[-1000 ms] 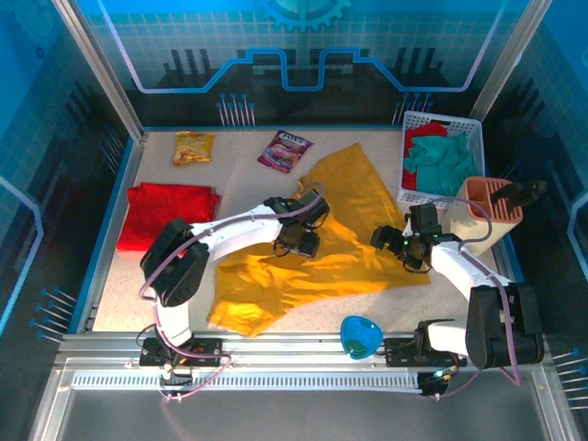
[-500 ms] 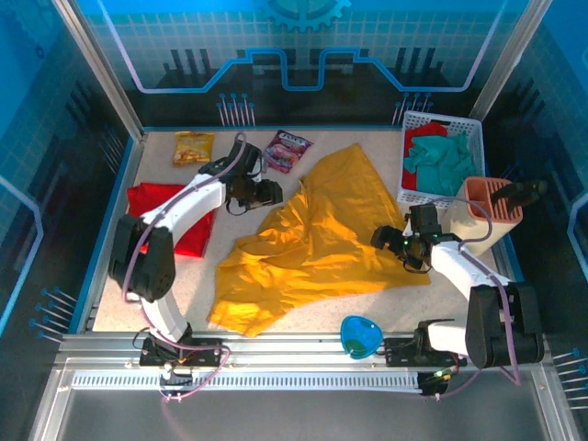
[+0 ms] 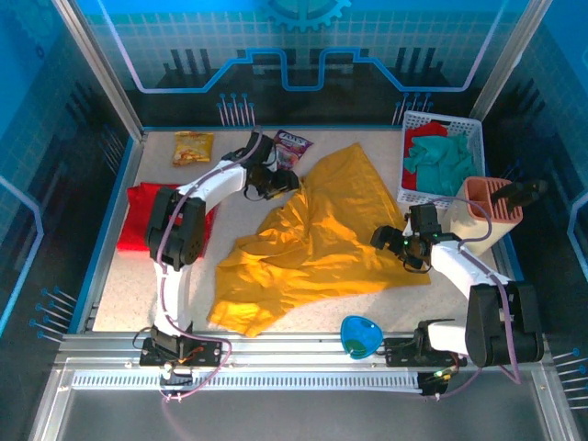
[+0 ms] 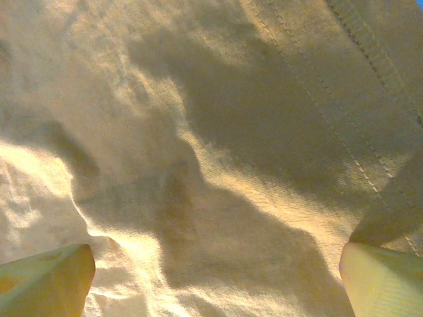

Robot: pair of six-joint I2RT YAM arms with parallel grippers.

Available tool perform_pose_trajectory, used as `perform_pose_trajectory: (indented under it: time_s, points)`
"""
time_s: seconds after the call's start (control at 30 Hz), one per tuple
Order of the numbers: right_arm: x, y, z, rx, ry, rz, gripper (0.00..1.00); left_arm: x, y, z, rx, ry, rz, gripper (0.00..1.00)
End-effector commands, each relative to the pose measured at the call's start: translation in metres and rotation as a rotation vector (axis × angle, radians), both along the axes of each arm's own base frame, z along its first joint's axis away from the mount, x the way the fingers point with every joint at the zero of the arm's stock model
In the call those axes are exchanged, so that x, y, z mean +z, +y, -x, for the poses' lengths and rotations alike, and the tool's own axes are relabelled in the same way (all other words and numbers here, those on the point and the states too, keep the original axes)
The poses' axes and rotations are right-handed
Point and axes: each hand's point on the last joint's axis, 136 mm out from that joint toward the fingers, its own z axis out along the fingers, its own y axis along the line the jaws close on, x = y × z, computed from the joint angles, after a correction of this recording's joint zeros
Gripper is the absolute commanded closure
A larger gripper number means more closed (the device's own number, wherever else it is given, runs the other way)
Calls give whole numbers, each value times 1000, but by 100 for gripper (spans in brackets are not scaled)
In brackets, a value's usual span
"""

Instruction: Fold and stack the t-shirts

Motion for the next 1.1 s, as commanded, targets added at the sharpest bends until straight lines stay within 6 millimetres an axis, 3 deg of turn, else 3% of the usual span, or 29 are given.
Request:
perform_pose_trajectory:
  time_s: [0.0, 0.23, 0.47, 0.67, 0.83, 1.07]
  points:
    - [2, -3, -3, 2, -10, 1, 4, 7, -3, -18, -28, -41, -57, 48]
    - [2, -3, -3, -3, -11, -15, 4, -11, -21, -22, -99, 3, -172, 53]
    - [1, -5, -3, -6, -11, -13, 5, -33, -20, -20, -104, 46, -230, 61]
    - [-11, -22, -1, -83, 50, 41, 5, -30, -27, -20, -129, 30, -226, 74]
    - [-22, -27, -1, -112, 122, 51, 8, -2, -14, -26, -139, -36, -306, 88]
    - [-35, -32, 7, -161, 188, 46, 20, 67, 9, -32, -177, -193, -447, 95]
